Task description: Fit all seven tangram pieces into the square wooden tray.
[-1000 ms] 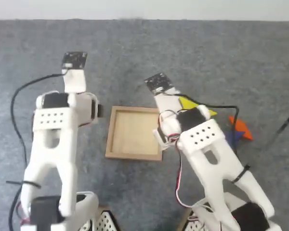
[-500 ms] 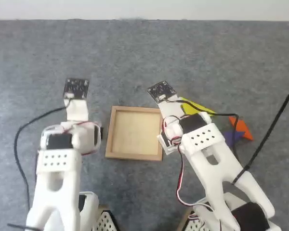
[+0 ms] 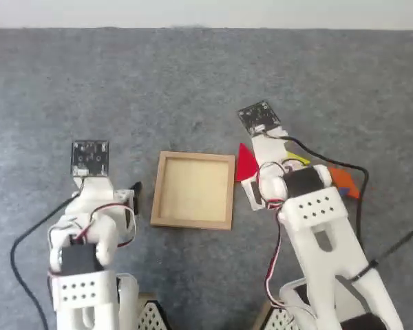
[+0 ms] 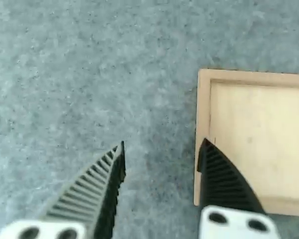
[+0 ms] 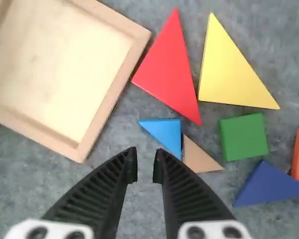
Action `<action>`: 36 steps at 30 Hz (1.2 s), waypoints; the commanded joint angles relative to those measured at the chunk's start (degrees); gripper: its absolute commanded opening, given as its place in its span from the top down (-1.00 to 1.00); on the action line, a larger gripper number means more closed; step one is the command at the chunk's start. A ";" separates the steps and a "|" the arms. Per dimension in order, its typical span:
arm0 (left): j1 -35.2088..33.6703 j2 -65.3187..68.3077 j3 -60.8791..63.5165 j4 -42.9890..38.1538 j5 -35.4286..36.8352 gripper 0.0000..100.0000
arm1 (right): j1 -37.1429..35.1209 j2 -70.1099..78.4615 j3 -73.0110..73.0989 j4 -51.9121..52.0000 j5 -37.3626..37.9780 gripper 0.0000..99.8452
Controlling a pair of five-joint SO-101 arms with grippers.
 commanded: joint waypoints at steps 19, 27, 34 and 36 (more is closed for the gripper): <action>-1.23 -6.86 7.96 -1.67 -6.86 0.54 | 4.88 8.84 3.96 -18.15 11.25 0.55; -10.90 -6.86 10.24 -3.43 -10.29 0.54 | -0.75 17.01 1.32 -19.56 16.88 0.54; -10.29 -6.95 10.95 -2.55 -13.19 0.74 | -1.19 25.63 -3.87 -22.11 23.65 0.54; -8.79 -6.95 11.12 -3.52 -13.19 0.77 | -1.80 28.79 -6.68 -22.02 24.26 0.54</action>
